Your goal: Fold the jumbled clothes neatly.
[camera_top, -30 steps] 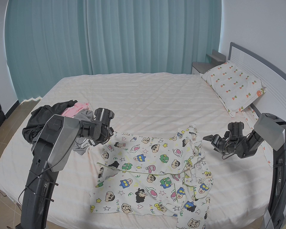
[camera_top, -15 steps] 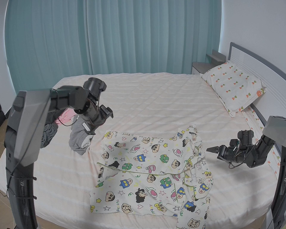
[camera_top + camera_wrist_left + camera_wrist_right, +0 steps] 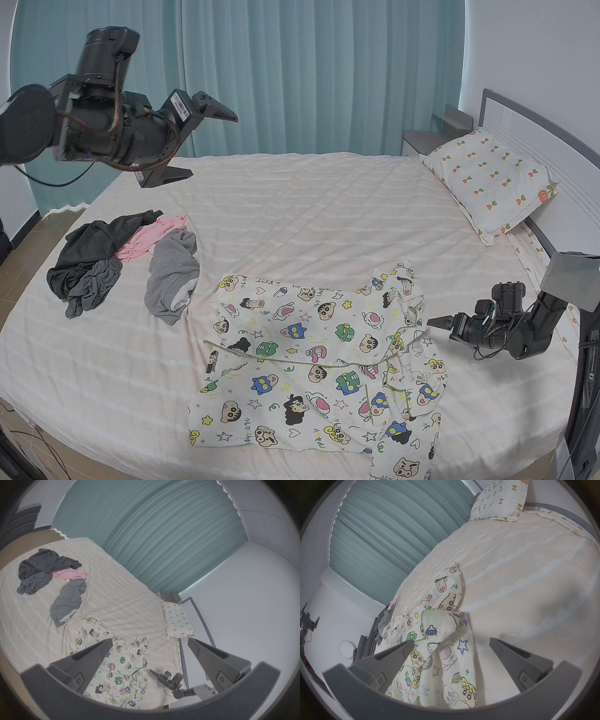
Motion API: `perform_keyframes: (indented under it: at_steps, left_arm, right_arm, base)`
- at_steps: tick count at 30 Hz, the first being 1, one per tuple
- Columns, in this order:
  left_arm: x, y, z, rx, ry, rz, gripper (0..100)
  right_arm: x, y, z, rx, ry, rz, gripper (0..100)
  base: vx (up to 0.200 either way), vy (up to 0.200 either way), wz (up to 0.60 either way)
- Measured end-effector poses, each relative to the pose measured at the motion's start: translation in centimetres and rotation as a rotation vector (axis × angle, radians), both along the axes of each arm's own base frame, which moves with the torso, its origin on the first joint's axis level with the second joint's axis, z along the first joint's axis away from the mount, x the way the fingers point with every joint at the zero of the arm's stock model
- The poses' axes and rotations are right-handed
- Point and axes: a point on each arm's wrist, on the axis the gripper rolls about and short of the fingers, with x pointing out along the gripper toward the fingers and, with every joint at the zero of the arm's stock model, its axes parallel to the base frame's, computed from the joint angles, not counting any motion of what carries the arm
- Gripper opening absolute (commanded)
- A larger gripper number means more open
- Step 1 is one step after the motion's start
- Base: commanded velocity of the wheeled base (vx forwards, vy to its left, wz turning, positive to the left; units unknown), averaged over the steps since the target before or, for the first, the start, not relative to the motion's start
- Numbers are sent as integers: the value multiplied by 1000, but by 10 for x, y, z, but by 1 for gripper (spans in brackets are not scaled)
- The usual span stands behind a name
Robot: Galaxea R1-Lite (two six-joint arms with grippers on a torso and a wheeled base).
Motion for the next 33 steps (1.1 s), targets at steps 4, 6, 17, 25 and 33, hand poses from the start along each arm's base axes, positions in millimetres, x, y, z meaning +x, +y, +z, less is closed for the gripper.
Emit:
perform_keyframes:
  at_steps: [4,6,17,25,33]
  left_arm:
    - [-21,6,-18,21,2,-20,100]
    - [-27,8,-28,27,6,-25,100]
    - [-54,19,-115,46,5,-29,100]
    - [-50,18,-191,-22,-16,21,100]
    - [-61,15,-252,-128,125,48,100]
  right_arm:
    - [1,4,-6,-7,4,16,100]
    - [2,5,-8,-11,6,25,100]
    - [3,13,-22,-63,35,91,100]
    - [5,18,-29,-107,84,151,100]
    - [10,21,-31,-121,121,210,0]
  base:
    - [0,0,0]
    - [0,0,0]
    - [0,0,0]
    - [0,0,0]
    - [0,0,0]
